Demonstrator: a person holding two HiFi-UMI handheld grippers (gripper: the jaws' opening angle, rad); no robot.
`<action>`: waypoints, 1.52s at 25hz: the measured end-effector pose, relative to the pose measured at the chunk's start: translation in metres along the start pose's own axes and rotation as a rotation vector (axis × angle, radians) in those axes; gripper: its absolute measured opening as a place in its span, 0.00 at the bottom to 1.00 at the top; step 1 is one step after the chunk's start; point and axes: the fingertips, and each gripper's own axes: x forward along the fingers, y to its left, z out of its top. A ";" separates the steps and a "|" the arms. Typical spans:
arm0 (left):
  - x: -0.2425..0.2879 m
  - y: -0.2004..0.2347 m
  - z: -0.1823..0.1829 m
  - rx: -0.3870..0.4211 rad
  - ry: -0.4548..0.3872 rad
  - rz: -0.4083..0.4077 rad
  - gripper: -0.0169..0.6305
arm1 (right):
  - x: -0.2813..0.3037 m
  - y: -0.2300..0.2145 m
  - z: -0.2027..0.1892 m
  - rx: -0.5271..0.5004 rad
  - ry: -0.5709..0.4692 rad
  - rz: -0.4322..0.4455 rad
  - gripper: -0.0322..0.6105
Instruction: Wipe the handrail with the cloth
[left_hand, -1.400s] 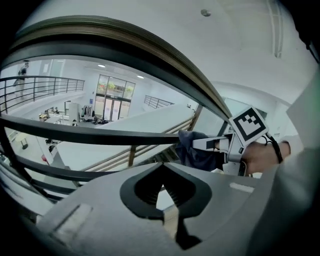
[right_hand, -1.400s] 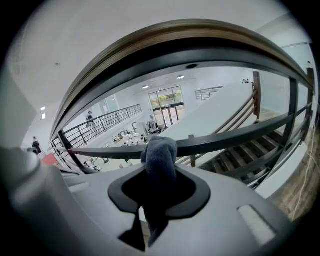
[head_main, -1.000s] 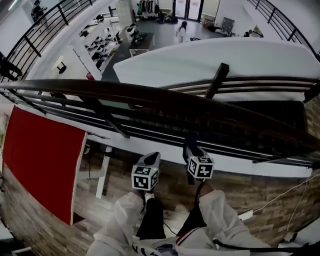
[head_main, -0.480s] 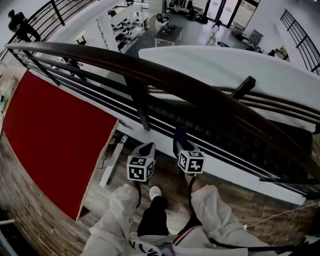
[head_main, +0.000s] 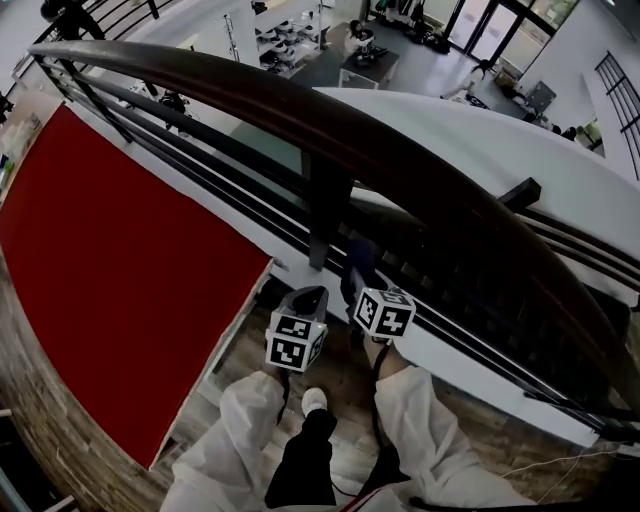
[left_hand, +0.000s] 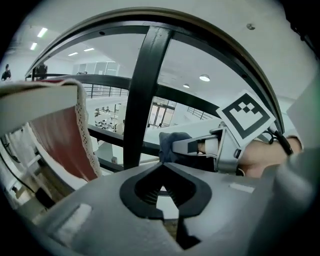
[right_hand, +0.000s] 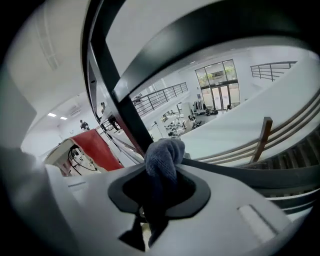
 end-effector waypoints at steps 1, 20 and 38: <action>0.006 0.007 -0.001 -0.002 -0.001 0.002 0.03 | 0.014 0.001 0.002 0.000 0.000 0.004 0.18; 0.014 0.028 -0.016 -0.044 0.020 0.014 0.03 | 0.069 0.022 0.008 -0.057 0.034 0.051 0.17; 0.061 -0.159 -0.052 0.002 0.094 -0.138 0.03 | -0.080 -0.154 -0.022 -0.019 0.001 -0.123 0.17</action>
